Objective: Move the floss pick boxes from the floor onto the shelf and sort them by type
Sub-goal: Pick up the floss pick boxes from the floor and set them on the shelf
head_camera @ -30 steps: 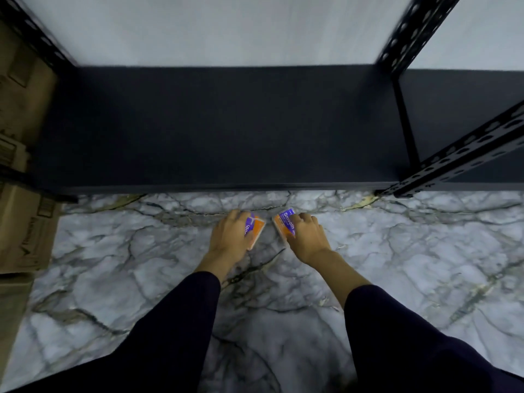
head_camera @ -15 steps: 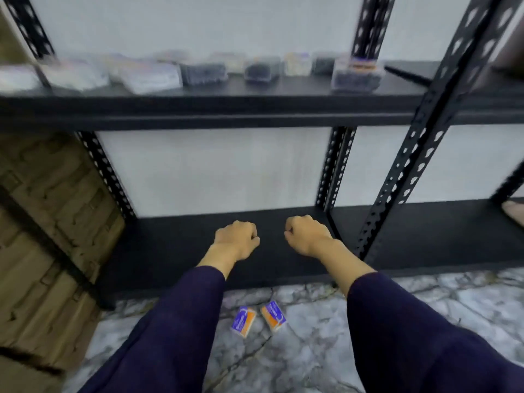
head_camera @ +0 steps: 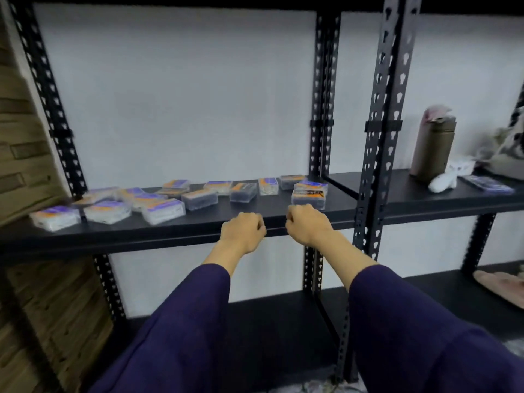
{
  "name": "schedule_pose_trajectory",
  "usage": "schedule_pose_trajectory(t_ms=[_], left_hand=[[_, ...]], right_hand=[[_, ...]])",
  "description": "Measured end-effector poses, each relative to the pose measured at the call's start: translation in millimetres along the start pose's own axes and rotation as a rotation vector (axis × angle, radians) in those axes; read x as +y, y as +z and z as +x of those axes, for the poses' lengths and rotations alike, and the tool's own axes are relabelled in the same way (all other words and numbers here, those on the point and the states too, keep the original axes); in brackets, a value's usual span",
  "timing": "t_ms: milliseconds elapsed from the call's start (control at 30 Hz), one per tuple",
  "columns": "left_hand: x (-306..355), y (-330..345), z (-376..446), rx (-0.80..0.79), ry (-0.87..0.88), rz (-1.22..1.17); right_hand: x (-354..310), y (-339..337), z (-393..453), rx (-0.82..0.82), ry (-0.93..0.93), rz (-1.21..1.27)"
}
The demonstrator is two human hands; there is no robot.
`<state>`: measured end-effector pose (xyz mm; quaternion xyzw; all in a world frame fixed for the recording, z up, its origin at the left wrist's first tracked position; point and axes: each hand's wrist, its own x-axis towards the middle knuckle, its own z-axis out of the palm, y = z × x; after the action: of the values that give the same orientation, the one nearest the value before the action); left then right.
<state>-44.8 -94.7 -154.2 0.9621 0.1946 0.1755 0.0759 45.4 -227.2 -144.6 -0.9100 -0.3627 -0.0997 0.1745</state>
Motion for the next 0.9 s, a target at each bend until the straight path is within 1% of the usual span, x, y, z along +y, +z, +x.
schedule_pose_trajectory(t_ms=[233,367,467,533,667,767,833,900], left_hand=[[7,-1,35,0.076,0.047,-0.091],[12,10,56,0.094,0.090,-0.127],[15,19,70,0.119,0.125,-0.148],[14,24,76,0.144,0.141,-0.156],[0,26,84,0.212,0.133,-0.150],[-20,25,89,0.280,0.127,-0.154],[-33,24,90,0.227,0.146,-0.155],[-43,26,89,0.119,0.162,-0.191]], right_hand=[[22,-5,39,0.197,0.009,0.045],[44,-3,56,0.243,0.080,0.013],[64,11,66,0.190,0.156,0.096],[70,21,68,0.147,0.145,0.198],[55,37,71,0.190,-0.028,0.312],[32,44,75,0.114,-0.134,0.433],[21,45,77,0.063,-0.139,0.579],[21,46,81,0.091,-0.089,0.678]])
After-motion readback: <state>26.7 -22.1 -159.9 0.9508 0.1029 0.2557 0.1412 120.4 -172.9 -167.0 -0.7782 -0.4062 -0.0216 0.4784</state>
